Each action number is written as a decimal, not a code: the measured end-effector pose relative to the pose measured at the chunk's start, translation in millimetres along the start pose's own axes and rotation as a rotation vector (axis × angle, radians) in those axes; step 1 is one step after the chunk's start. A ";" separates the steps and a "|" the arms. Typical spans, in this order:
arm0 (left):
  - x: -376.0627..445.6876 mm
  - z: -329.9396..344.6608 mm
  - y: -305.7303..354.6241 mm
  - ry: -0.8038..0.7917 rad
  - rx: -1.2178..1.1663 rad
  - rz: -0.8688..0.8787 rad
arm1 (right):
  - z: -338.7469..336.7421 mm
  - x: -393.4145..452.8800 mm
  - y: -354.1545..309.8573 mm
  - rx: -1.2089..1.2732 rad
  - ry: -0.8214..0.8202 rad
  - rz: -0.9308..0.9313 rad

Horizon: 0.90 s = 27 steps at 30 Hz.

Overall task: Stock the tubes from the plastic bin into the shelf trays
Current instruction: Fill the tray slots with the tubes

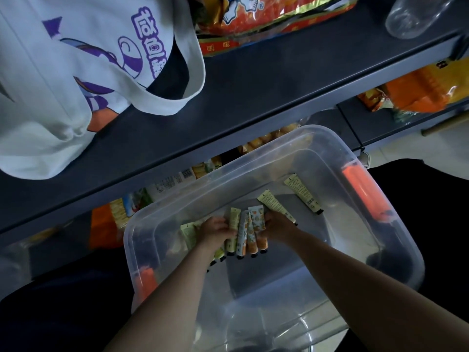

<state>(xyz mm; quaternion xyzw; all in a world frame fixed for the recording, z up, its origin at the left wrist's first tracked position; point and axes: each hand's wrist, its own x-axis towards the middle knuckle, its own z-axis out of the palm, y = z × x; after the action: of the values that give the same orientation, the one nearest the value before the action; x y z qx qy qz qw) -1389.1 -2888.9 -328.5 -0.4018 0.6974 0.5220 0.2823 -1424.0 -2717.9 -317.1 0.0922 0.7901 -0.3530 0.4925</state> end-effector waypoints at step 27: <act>-15.7 10.5 -22.9 -0.319 -0.539 -0.147 | 3.5 -2.6 2.0 0.696 -0.180 0.063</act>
<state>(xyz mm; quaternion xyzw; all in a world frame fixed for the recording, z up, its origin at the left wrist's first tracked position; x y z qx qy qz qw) -1361.7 -2877.7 -330.4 -0.4246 0.4500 0.7226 0.3083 -1419.2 -2718.3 -316.7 0.2474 0.5729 -0.5922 0.5098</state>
